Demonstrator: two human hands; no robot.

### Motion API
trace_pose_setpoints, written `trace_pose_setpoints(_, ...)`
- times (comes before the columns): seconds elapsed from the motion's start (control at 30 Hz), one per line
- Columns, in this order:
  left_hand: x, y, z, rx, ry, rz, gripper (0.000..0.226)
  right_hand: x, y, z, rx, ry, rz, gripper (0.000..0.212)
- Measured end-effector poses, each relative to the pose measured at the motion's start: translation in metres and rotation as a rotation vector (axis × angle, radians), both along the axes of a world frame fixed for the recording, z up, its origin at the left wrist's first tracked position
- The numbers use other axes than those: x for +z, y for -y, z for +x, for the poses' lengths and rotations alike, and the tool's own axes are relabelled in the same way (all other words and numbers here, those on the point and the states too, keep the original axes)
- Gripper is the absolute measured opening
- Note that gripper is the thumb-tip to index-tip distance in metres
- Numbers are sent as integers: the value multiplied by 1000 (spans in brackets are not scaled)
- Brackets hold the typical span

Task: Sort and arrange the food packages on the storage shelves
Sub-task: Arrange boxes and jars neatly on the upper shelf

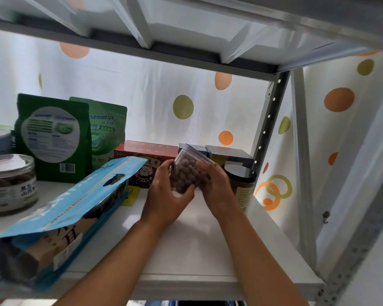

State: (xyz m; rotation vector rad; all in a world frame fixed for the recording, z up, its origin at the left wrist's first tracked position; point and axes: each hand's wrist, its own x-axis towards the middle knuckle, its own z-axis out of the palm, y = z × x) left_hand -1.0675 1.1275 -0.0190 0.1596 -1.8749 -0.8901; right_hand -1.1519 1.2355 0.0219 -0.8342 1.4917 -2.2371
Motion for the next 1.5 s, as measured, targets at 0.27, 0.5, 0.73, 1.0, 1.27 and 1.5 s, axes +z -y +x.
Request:
trace_pose_setpoints(0.27,2,-4,-1,137,-72,-116,86,1,6,7,-114,-65,176,109)
trace_pose_setpoints(0.5,3,-8,1,-27,49,24,99,1,-2,0,-88,-76,19,79)
trace_pose_setpoints(0.73,3,-7,2,14,-6,0,86,3,-3,3,-9,-152,81,54)
trace_pose_setpoints(1.0,4,-4,0,61,19,10,100,1,1,1,-106,-92,145,100)
trace_pose_setpoints(1.27,0,-4,-3,20,102,55,100,0,-1,2,0,-63,133,87)
trace_pose_setpoints(1.5,-1,-1,-3,17,183,51,102,-3,8,11,-274,-304,443,85)
